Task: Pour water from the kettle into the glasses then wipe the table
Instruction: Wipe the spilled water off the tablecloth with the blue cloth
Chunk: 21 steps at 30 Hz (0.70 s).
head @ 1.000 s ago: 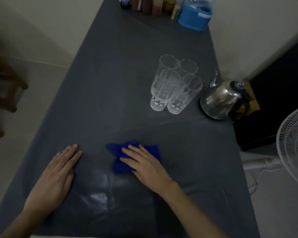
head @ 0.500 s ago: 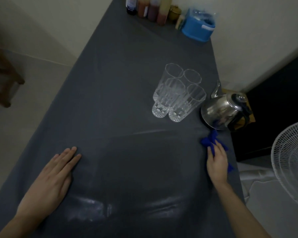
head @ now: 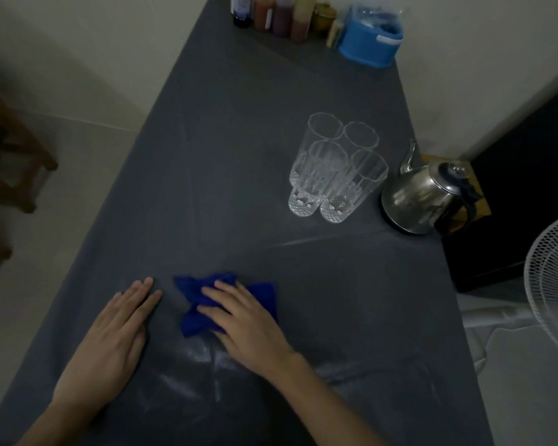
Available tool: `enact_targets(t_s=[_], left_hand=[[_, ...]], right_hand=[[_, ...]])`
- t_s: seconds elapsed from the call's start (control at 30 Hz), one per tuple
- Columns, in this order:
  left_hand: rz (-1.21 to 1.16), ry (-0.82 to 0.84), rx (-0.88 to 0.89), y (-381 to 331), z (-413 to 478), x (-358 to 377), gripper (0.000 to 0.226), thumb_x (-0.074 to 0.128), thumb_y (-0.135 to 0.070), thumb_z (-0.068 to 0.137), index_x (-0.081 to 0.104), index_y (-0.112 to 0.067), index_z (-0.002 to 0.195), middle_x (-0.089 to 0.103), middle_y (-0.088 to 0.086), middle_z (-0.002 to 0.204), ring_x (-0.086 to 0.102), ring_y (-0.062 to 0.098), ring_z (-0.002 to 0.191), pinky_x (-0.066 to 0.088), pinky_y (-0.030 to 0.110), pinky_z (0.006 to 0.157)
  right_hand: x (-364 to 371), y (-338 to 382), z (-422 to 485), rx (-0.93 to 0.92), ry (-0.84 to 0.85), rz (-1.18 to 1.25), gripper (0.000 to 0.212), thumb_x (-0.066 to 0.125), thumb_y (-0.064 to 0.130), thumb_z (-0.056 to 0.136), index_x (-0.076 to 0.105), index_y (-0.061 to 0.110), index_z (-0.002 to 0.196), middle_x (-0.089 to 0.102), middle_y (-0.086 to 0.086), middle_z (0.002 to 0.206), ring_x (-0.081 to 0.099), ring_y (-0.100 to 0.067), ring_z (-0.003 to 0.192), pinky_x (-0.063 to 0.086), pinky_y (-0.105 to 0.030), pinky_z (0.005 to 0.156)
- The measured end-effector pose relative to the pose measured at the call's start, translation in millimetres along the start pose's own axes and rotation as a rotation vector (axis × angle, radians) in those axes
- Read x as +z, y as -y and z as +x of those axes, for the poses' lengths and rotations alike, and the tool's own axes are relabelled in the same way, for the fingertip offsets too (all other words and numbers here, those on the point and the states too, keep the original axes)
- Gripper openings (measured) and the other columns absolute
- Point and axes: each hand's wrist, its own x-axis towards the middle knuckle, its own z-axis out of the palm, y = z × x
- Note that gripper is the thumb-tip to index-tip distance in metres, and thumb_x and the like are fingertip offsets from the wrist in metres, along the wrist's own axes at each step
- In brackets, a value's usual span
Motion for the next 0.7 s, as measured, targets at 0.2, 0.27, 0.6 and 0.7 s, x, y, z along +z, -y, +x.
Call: enact_targets(t_s=[0.2,0.27,0.6,0.7], left_hand=[[0.005,-0.016,-0.014,-3.3,-2.7,-0.9,0.052,0.024,-0.031,0.098,0.039,-0.011,0.144,0.030,0.006,0.155,0.024,0.018,0.144,0.009,0.032,0.120],[0.019,-0.018,-0.012,-3.2,-2.9,-1.3,0.052,0.024,-0.031,0.099,0.038,-0.011,0.145,0.029,0.006,0.155,0.024,0.018,0.144,0.007,0.031,0.121],[0.040,-0.047,0.005,-2.3,-3.7,0.7,0.053,0.039,-0.017,0.093,0.036,-0.012,0.146,0.028,0.006,0.156,0.022,0.019,0.145,0.013,0.035,0.120],[0.046,-0.058,0.007,-1.8,-4.8,1.2,0.053,0.040,-0.015,0.094,0.036,-0.013,0.146,0.028,0.006,0.156,0.022,0.018,0.145,0.012,0.034,0.120]], right_hand=[[-37.5,-88.6,-76.7,0.110,-0.102,-0.110,0.048,0.064,0.006,0.076,0.063,0.016,0.123,0.052,-0.006,0.139,0.046,-0.024,0.129,0.033,-0.038,0.110],[-66.4,-120.6,-108.2,0.277,-0.170,-0.156,0.040,0.058,0.016,0.084,0.061,0.016,0.123,0.054,-0.006,0.136,0.050,-0.027,0.126,0.031,-0.035,0.111],[-51.5,-93.9,-97.8,0.464,-0.355,-0.014,0.033,0.055,0.021,0.095,0.061,0.006,0.124,0.051,-0.005,0.135,0.047,-0.029,0.127,0.029,-0.035,0.112],[-29.3,-53.6,-77.5,0.304,-0.260,0.047,0.032,0.052,0.022,0.094,0.063,0.009,0.121,0.052,-0.006,0.136,0.045,-0.026,0.129,0.031,-0.040,0.111]])
